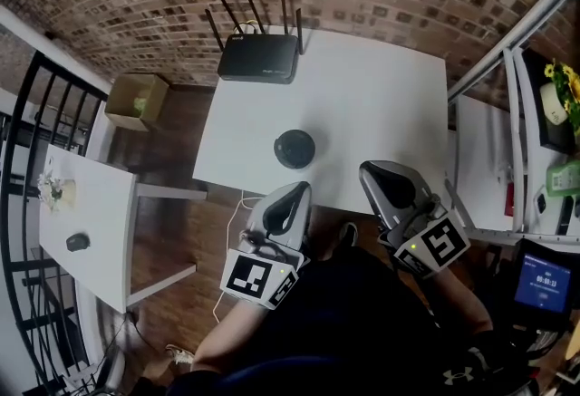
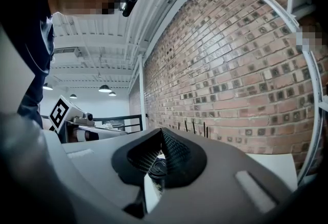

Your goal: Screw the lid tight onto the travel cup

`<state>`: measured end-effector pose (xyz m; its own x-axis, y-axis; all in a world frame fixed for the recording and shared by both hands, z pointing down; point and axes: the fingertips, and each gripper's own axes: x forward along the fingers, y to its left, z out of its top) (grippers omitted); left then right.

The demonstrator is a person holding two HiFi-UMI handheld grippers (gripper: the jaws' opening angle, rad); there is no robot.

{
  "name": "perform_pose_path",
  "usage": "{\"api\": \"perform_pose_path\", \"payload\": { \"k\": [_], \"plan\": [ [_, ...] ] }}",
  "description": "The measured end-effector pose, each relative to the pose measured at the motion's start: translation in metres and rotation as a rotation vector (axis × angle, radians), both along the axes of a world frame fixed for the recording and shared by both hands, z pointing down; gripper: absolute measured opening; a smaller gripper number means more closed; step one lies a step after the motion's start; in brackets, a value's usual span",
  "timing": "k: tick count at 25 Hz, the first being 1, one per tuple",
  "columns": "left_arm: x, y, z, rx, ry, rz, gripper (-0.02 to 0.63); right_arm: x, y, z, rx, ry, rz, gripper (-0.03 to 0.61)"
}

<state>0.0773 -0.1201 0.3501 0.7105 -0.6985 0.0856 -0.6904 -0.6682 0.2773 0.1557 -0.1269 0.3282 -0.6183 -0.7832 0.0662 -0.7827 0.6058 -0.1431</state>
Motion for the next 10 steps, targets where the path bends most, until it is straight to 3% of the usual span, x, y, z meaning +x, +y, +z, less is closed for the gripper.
{"api": "perform_pose_path", "payload": {
  "k": [10],
  "plan": [
    [-0.0032, -0.0026, 0.0001, 0.008, -0.001, -0.009, 0.006, -0.0029, -0.0041, -0.0019, 0.037, 0.036, -0.009, 0.012]
  ]
}}
